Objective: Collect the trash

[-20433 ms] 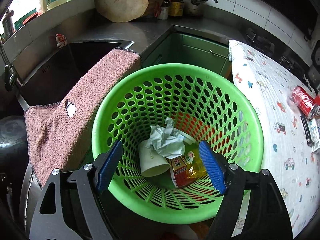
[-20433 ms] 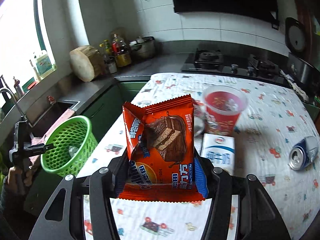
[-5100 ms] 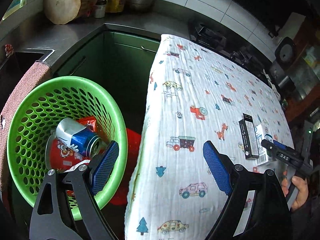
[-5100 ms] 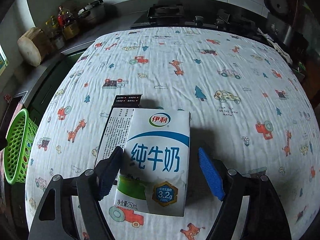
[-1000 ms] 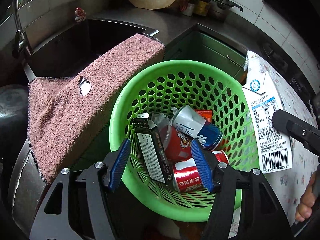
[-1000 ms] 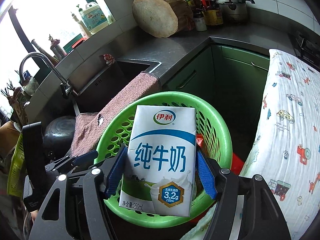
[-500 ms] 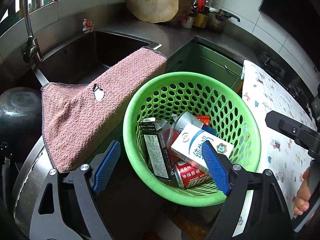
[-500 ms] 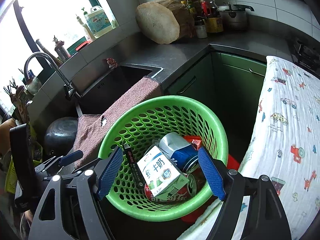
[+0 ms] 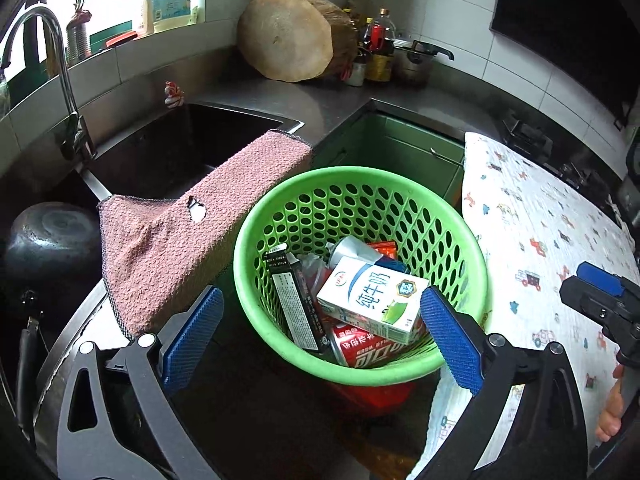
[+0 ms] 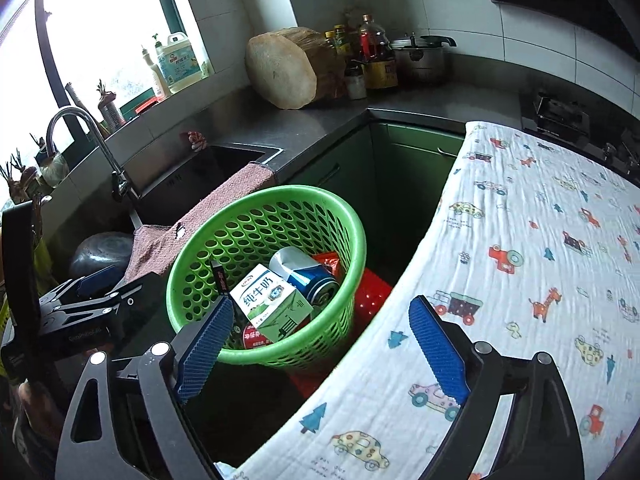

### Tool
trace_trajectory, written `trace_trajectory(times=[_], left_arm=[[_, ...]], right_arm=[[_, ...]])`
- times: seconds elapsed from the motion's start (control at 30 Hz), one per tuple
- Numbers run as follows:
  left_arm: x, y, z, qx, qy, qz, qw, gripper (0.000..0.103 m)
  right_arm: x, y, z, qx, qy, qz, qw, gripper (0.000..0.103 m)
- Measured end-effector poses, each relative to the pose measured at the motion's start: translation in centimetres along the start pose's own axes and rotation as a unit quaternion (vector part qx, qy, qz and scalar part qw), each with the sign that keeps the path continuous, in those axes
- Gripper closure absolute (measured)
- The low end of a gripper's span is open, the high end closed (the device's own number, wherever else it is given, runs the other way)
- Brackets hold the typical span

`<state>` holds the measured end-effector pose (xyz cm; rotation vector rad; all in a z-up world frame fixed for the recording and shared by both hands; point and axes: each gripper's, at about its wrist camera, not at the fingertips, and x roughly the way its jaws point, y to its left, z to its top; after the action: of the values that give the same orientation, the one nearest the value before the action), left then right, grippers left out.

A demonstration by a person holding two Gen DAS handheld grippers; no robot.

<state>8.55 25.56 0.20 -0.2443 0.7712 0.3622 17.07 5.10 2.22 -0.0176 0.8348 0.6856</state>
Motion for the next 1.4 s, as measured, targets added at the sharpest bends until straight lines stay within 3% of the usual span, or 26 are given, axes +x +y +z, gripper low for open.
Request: trace_trajectory(times=[0.5, 1.0, 1.17, 1.3, 1.4], left_arm=[[-3.4, -6.3, -4.3, 0.031, -0.021, -0.040, 0.9985, 0.005], [-7.4, -11.5, -8.6, 0.079, -0.057, -0.047, 0.9942, 0.005], [-8.6, -11.9, -9.8, 0.085, -0.060, -0.077, 0.9916, 0.005], [-9.2, -12.8, -10.9, 0.104, -0.071, -0.068, 0.9897, 0.005], [-9.6, -13.5, -11.6, 0.113, -0.072, -0.082, 0.9875, 0.005]], right_arm=[[-7.2, -3.4, -7.5, 0.003, -0.035, -0.099, 0.995, 0.013], [-14.4, -5.7, -13.1, 0.040, -0.076, -0.147, 0.985, 0.011], [-16.3, -5.8, -14.4, 0.047, -0.089, -0.166, 0.981, 0.011], [-17.3, -6.0, -15.5, 0.052, -0.095, -0.176, 0.978, 0.011], [-17.8, -6.1, -16.2, 0.056, -0.098, -0.187, 0.976, 0.011]])
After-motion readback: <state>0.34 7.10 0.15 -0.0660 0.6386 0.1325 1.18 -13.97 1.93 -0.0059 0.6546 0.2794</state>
